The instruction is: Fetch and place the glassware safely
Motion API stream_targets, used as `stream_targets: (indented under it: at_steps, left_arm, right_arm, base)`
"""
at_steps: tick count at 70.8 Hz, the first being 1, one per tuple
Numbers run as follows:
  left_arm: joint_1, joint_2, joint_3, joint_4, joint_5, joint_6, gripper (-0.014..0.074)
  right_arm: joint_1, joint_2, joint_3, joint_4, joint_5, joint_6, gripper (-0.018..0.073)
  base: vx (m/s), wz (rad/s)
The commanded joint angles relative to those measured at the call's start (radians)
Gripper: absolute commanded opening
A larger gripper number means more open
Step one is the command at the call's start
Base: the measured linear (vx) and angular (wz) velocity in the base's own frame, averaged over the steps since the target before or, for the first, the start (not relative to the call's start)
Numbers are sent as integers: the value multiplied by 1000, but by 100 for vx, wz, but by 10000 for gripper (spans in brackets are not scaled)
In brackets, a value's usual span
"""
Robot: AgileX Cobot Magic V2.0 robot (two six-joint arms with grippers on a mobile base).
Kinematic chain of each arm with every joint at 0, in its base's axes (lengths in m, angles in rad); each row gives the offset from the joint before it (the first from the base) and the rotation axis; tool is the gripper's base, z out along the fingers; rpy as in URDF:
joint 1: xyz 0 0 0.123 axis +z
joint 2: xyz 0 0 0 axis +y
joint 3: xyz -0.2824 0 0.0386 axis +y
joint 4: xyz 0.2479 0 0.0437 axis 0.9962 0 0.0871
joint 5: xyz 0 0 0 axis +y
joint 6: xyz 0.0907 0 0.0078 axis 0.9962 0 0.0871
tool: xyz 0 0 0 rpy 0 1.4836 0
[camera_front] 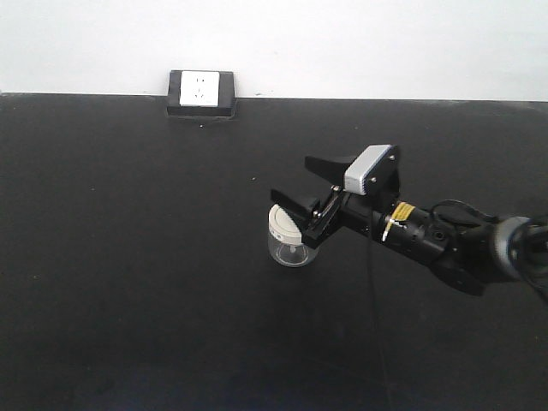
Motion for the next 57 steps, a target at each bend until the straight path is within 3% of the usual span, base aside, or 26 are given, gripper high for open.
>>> stream_targets:
  at_steps: [1, 18, 37, 47, 57]
  left_arm:
    - [-6, 8, -25, -9, -67, -3, -7]
    - [-6, 8, -25, -9, -66, -3, -7]
    - [-6, 8, -25, -9, -65, -3, -7]
    - [-6, 8, -25, -9, -65, -3, -7]
    - [-6, 8, -25, -9, -65, -3, -7]
  right_arm:
    - [-7, -121, 36, 77, -39, 2, 499]
    - [-7, -351, 175, 190, 171, 2, 341]
    - [-7, -666, 260, 376, 542, 10, -17]
    - [-7, -817, 282, 464, 758, 8, -9]
    - [-7, -946, 283, 480, 950, 4, -4]
  base:
    - [0, 0]
    - [0, 0]
    - [0, 0]
    - [0, 0]
    - [0, 0]
